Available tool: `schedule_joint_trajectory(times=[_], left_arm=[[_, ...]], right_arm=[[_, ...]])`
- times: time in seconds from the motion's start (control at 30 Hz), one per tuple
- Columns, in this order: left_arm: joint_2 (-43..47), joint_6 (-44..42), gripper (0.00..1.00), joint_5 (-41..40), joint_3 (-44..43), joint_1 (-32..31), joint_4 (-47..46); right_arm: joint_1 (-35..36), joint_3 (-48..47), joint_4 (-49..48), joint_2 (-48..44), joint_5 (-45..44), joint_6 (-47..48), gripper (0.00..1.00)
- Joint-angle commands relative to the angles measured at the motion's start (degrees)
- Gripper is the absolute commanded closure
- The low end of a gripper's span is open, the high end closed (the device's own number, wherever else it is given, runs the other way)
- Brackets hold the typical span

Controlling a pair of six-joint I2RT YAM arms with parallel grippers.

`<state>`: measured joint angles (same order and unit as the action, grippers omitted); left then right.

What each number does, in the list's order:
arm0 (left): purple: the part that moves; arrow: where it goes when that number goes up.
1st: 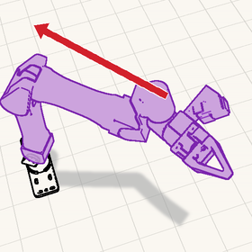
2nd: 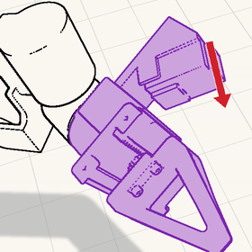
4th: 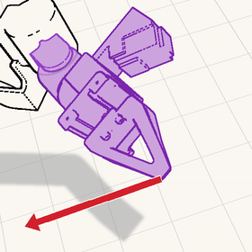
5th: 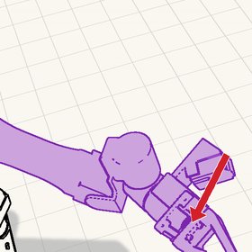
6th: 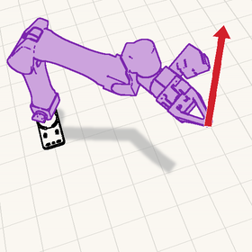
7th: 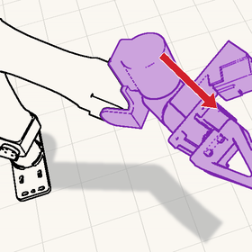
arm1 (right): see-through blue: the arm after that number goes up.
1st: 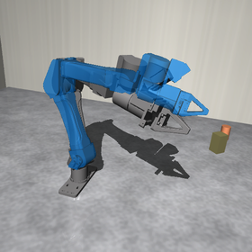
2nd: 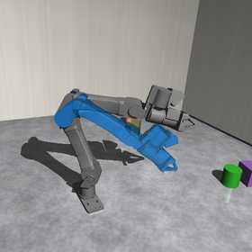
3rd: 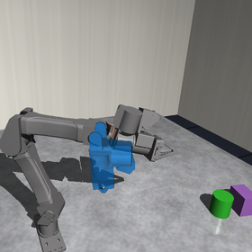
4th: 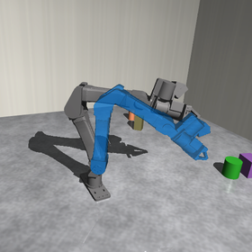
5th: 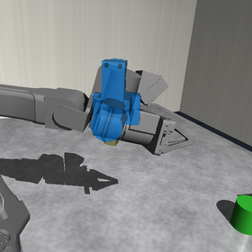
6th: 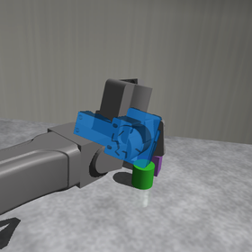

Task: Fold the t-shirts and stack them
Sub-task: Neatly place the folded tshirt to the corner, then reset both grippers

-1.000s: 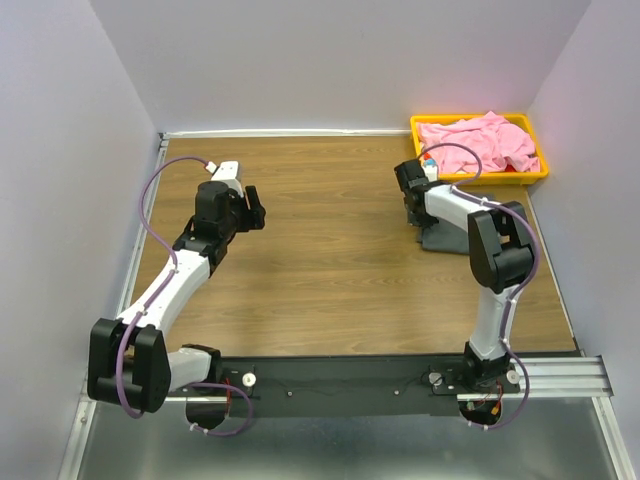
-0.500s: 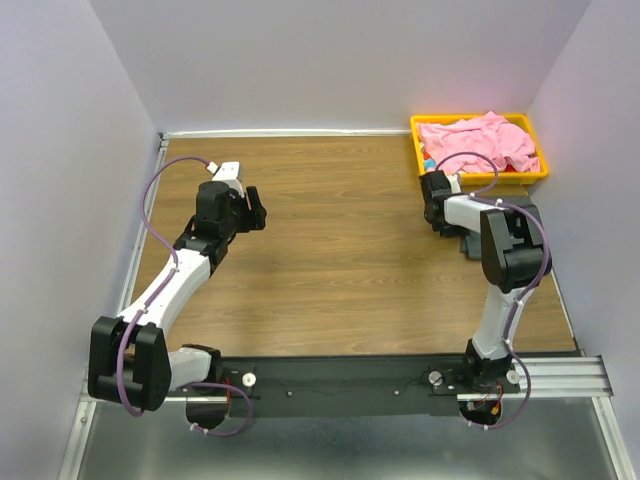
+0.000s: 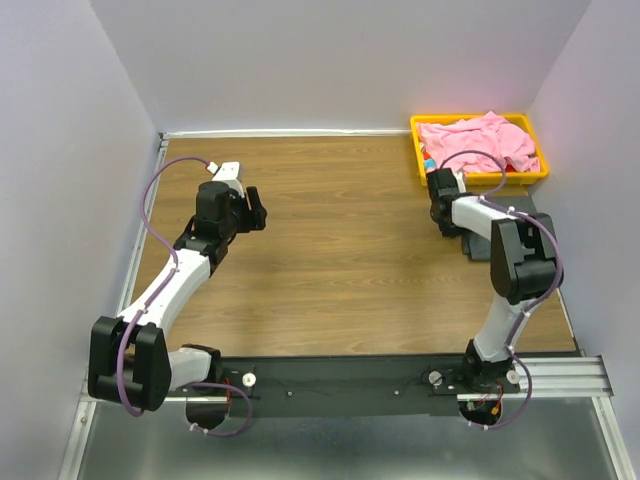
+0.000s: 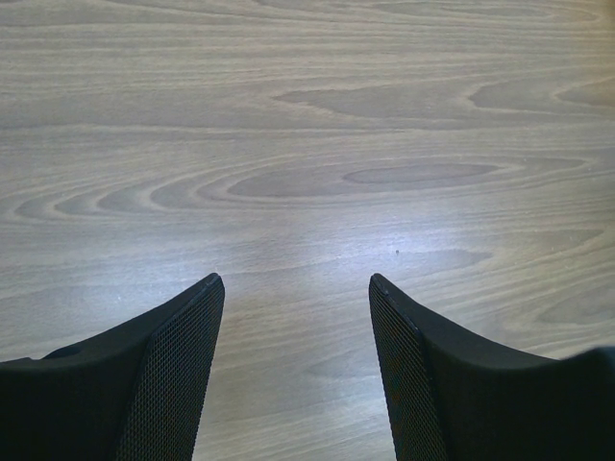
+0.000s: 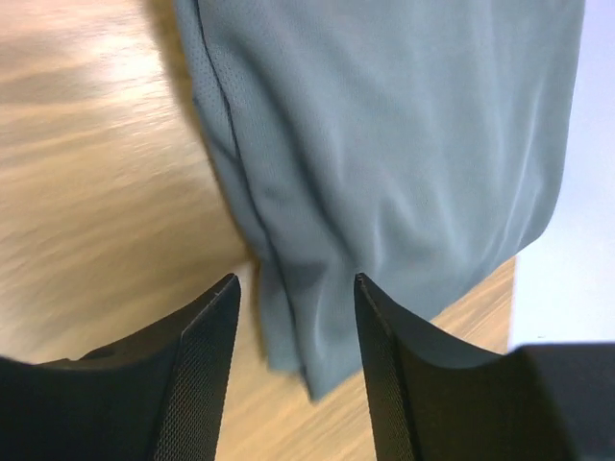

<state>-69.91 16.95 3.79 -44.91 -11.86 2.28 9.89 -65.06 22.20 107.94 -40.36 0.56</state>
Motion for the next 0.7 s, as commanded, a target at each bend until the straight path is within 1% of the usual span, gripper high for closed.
schedule_joint_trajectory(times=[0.0,0.03,0.1,0.13,0.2,0.23,0.27,0.3,0.37,0.4,0.47,0.5,0.6,0.63,0.67], left_arm=[[1.17,0.45,0.29,2.45,-0.89,0.08,-0.61],[1.44,0.63,0.28,2.97,-0.97,0.08,-0.61],[2.66,0.72,0.26,3.50,-1.32,0.08,-0.35],[3.37,0.89,0.25,3.59,-1.76,0.08,1.22],[6.53,1.24,0.25,3.77,-3.43,-0.01,3.59],[7.85,1.85,0.25,3.77,-3.96,-0.01,6.13],[9.42,2.12,0.24,3.77,-4.48,-0.01,7.37],[12.31,2.30,0.24,3.33,-6.14,-0.01,8.95],[15.32,2.74,0.23,1.05,-7.65,-0.01,13.43],[18.29,2.91,0.22,-1.39,-9.22,-0.09,16.32],[21.12,3.18,0.22,-3.34,-10.72,-0.10,18.97],[23.91,3.52,0.21,-7.27,-12.03,-0.01,21.16],[29.99,5.98,0.20,-11.77,-11.88,-0.10,22.15],[31.49,7.64,0.20,-14.84,-11.35,-0.10,21.89],[34.29,8.70,0.20,-15.91,-10.74,-0.10,21.80]], right_arm=[[0.13,-3.92,7.93,-8.25,7.31,-9.25,0.39],[0.13,-4.98,8.73,-10.53,8.97,-9.95,0.38],[0.22,-6.30,9.62,-18.17,10.91,-11.98,0.36],[0.13,-7.44,9.71,-23.51,12.13,-13.55,0.28],[0.22,-7.98,9.71,-29.60,13.11,-15.14,0.20],[0.22,-8.07,9.71,-32.24,13.63,-15.84,0.08],[0.13,-7.89,9.71,-38.27,13.81,-16.98,0.00],[0.22,-7.63,9.71,-40.94,14.34,-17.34,0.00],[0.13,-6.67,9.62,-46.92,17.58,-17.35,0.00],[0.13,-6.23,9.62,-52.43,19.68,-17.26,0.00],[0.13,-4.39,9.62,-57.47,20.40,-17.95,0.00],[0.13,-3.51,9.53,-62.80,20.76,-17.96,0.00],[0.13,0.27,9.62,-69.95,19.54,-18.31,0.00],[0.13,1.15,9.62,-73.97,18.75,-18.31,0.00],[0.13,1.94,9.62,-75.58,18.82,-17.96,0.00]])
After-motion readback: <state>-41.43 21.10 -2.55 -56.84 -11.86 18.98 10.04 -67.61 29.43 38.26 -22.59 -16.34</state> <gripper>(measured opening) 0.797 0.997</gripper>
